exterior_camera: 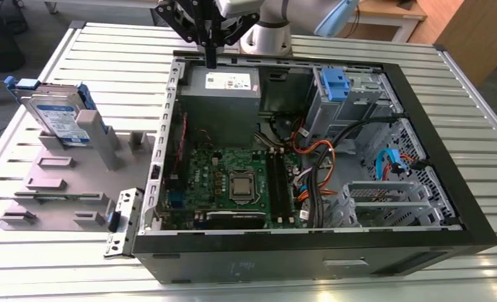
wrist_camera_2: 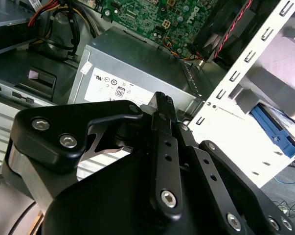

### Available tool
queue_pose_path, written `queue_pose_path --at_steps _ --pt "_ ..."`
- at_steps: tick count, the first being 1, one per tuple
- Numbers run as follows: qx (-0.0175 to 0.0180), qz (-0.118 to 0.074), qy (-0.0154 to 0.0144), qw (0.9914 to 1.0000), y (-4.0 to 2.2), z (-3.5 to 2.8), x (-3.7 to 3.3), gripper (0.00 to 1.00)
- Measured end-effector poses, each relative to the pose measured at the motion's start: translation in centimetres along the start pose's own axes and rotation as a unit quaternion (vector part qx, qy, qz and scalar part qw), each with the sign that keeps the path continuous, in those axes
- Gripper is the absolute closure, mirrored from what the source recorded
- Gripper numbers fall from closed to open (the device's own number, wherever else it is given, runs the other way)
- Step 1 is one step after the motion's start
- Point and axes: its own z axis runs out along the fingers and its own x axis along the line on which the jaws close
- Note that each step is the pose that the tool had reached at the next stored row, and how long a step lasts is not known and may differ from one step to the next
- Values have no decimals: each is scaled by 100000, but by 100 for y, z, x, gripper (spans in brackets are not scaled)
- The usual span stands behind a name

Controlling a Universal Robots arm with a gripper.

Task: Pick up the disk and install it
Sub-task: 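Reach for the disk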

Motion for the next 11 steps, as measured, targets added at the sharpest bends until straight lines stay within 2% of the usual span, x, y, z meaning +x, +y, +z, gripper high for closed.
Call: queue_pose_path --at_steps 5,11 --pt "-5 8 -2 100000 -1 0 10 89" --pt "-3 3 -1 100000 -6 -1 80 89"
